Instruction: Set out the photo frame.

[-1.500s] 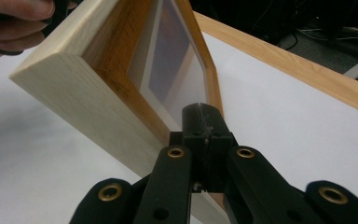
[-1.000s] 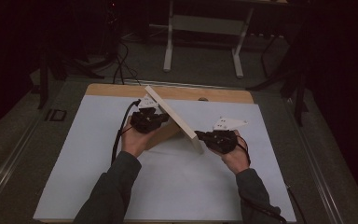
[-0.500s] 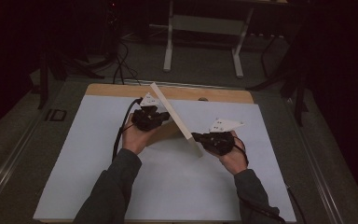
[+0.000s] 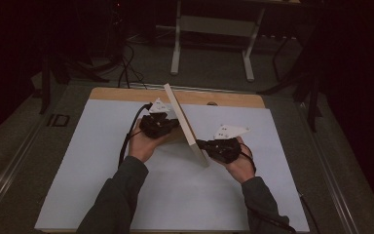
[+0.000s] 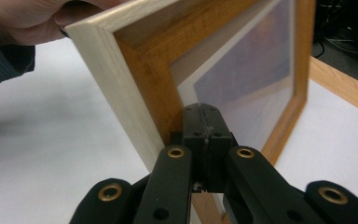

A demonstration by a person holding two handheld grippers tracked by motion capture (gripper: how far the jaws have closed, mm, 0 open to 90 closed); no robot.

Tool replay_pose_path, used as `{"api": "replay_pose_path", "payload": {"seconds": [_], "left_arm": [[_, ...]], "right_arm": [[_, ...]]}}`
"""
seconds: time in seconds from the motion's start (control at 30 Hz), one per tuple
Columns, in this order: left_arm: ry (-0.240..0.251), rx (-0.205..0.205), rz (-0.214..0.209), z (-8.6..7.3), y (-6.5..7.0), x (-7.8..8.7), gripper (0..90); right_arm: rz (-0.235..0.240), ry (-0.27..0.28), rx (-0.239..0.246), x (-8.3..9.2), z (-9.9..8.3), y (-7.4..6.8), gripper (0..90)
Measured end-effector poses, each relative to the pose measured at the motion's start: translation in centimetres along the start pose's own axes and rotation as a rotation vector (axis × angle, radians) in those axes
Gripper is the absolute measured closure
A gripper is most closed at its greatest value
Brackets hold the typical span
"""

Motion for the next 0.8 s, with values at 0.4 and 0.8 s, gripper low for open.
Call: {"api": "replay_pose_path", "payload": {"seconds": [0.4,0.8], "left_arm": [[-0.003,-0.03,-0.002,-0.4,0.2,0.8,90.0],[0.006,-0.039,-0.011,-0.5,0.2,1.3,90.0]], "right_arm": [[0.013,-0.002,0.016,-0.8,0.7,-0.7,89.8],[0.019,-0.007,0.024,-1.5,1.6,-1.2,89.8]]}}
Point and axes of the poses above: each handheld gripper's, and its own axes: x roughly backward along the jaws, z roughly out of its top, y roughly to its right, the point moved 3 cm from there along -x, roughly forward along the jaws, and after that the axes turned 11 degrees about -y, right-handed, at the moved point
